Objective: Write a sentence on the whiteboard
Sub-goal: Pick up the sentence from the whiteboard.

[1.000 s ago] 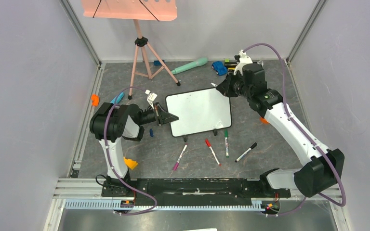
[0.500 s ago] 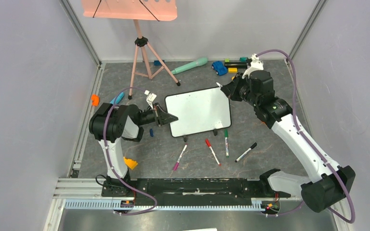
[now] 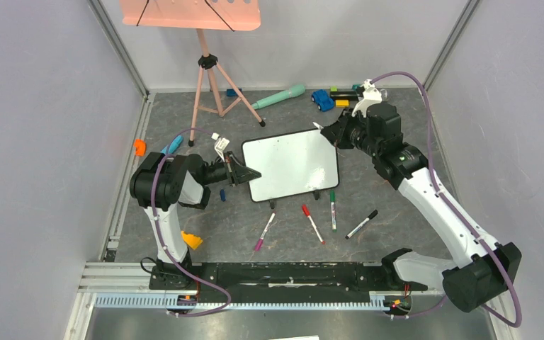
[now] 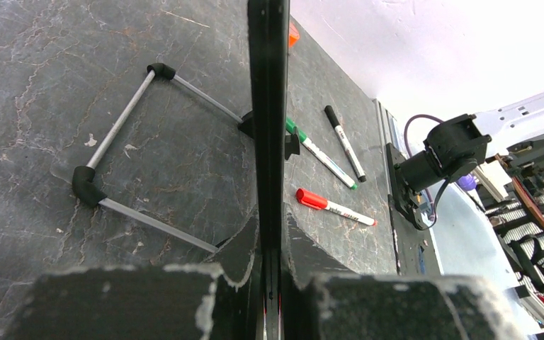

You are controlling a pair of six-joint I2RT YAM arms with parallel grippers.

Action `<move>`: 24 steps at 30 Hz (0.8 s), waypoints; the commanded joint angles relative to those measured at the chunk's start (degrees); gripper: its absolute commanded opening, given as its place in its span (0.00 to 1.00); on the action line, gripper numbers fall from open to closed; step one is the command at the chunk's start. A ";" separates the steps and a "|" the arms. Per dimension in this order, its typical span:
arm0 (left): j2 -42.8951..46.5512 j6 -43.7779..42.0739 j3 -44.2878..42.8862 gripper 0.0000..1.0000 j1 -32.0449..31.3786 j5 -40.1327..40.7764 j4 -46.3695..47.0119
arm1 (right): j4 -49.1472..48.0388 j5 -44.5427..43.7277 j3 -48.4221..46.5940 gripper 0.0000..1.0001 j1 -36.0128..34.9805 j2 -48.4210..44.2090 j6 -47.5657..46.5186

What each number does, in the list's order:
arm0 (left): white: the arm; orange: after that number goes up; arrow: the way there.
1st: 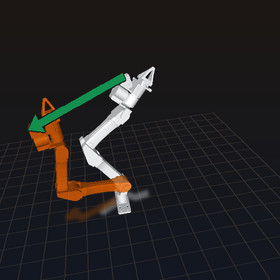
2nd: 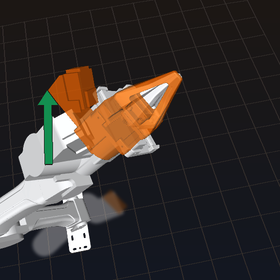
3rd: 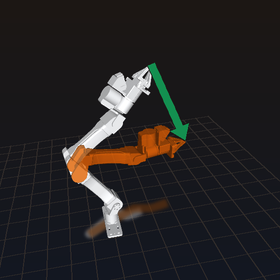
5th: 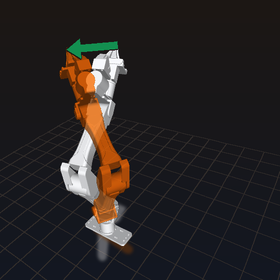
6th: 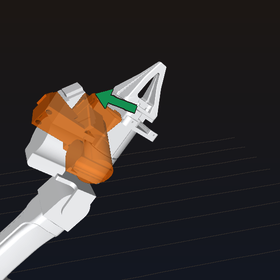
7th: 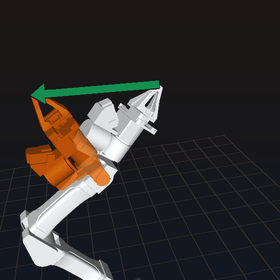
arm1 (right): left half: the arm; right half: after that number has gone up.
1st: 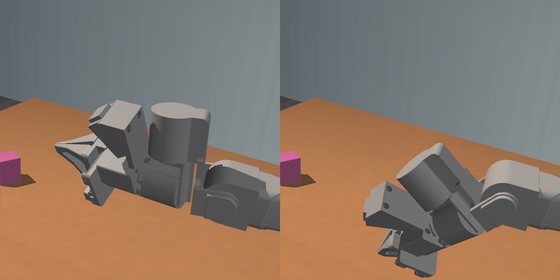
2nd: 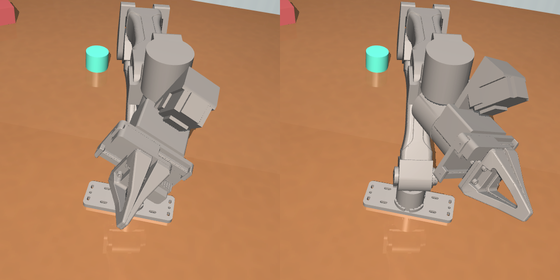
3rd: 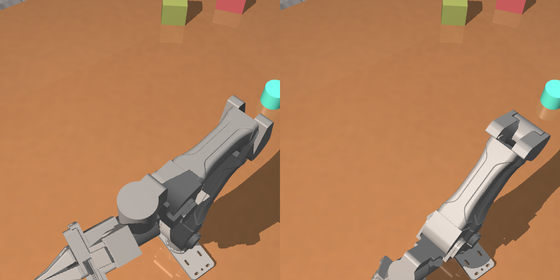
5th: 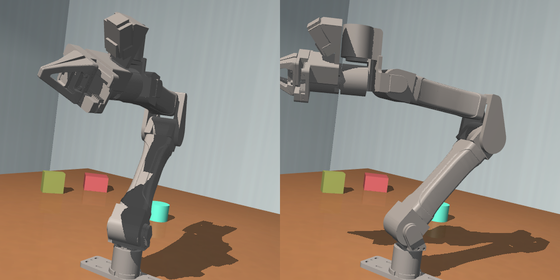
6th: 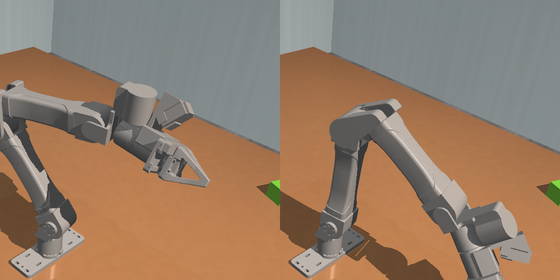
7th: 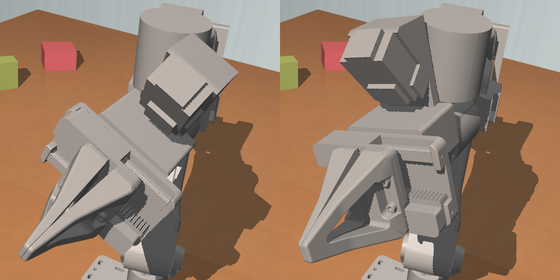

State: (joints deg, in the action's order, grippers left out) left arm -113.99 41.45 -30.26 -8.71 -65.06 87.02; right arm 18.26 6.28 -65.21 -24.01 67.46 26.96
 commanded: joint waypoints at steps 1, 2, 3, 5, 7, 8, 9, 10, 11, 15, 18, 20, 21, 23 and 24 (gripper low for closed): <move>-0.58 -5.89 0.88 0.02 -0.07 -0.63 2.19 | -2.47 0.13 -1.25 0.00 -1.99 1.16 -4.94; -0.55 -5.91 0.93 0.02 -0.08 -0.49 2.19 | -1.66 -1.34 -1.61 0.00 -2.37 1.50 -5.19; -0.57 -5.99 0.96 0.02 -0.08 -0.49 2.19 | -1.54 -2.52 -1.53 0.00 -2.70 1.50 -5.56; -0.61 -5.97 0.95 0.02 -0.08 -0.73 2.19 | -1.61 -4.28 -1.70 0.00 -3.39 1.62 -6.80; -0.86 -5.76 0.84 0.02 -0.08 -0.43 2.19 | -1.68 -5.87 -2.73 0.00 -4.66 2.21 -8.59; -0.88 -5.72 0.88 0.02 -0.08 -0.23 2.19 | -1.89 -5.93 -3.27 0.00 -5.45 2.57 -9.24; -0.87 -5.71 0.99 0.02 -0.08 0.35 2.19 | -2.11 -7.53 -3.81 0.00 -6.33 3.03 -9.79; -0.85 -5.77 1.11 0.02 -0.08 0.99 2.19 | -2.49 -8.06 -4.12 0.00 -7.10 3.53 -10.37; -0.85 -5.69 1.28 0.02 -0.08 1.91 2.19 | -2.70 -8.31 -4.58 0.00 -8.02 4.22 -10.83; -0.28 -5.89 2.37 0.02 0.10 4.73 2.19 | -2.94 -10.08 -6.73 0.00 -11.34 6.76 -13.00; -0.10 -6.06 2.59 0.02 0.18 5.29 2.21 | -3.51 -10.69 -8.03 0.00 -13.04 8.52 -14.02; -0.30 -5.85 2.49 0.02 0.18 5.29 2.23 | -4.11 -10.72 -8.82 0.00 -13.88 9.70 -14.58; -0.43 -5.75 2.46 0.02 0.18 5.29 2.19 | -4.40 -10.68 -9.28 0.00 -14.27 10.20 -14.88; -0.49 -5.56 2.40 0.02 0.18 5.18 2.20 | -4.80 -10.43 -10.44 0.00 -15.04 11.69 -15.24; -0.50 -5.51 2.42 0.02 0.18 5.11 2.19 | -4.80 -10.13 -10.87 0.00 -15.24 12.18 -15.31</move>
State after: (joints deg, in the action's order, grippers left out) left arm -113.62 41.25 -29.04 -8.80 -62.98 87.18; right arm 16.78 -2.94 -71.96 -38.20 77.91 13.80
